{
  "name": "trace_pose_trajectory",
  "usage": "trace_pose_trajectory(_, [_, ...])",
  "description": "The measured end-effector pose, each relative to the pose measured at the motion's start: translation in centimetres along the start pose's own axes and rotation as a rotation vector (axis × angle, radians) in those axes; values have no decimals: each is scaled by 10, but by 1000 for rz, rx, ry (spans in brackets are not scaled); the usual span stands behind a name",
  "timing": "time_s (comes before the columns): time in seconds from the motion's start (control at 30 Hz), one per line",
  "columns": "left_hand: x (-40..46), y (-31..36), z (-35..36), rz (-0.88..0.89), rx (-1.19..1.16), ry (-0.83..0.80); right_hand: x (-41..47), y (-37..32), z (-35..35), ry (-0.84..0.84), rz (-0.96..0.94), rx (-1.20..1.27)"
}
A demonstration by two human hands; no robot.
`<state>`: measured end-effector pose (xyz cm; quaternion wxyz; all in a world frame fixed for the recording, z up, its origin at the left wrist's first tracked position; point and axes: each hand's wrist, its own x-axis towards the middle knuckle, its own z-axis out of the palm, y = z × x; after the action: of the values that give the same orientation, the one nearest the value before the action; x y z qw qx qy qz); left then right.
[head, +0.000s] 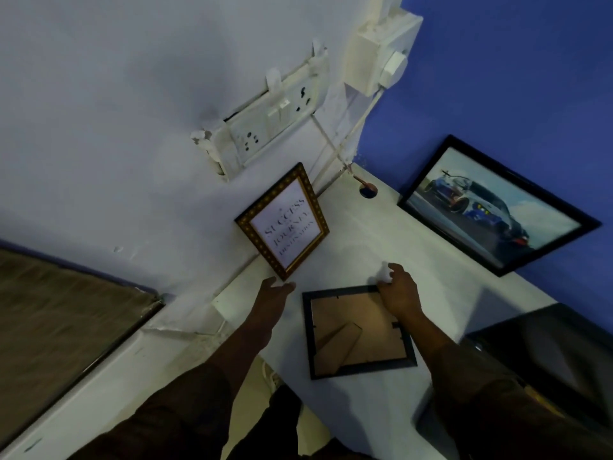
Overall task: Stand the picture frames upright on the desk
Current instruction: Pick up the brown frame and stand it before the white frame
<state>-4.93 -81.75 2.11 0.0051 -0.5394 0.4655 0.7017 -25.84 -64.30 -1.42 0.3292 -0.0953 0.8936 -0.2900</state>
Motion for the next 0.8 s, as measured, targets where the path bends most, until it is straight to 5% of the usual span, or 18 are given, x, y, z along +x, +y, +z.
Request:
trace_pose_trajectory(0.33, [-16,-48,34,-275,321,-176,-35,39,11,42,308,-238])
trace_pose_trajectory(0.57, [6,-99,38,-110,338,-175,-42,60,-12,-15,189,-55])
trace_pose_trajectory(0.7, [-31,-87,51,32,574,-140,-53,52,-30,-16,87,159])
trace_pose_trajectory(0.8, [-44,-100,61,222,978,-123,-68,38,-40,-4,-39,189])
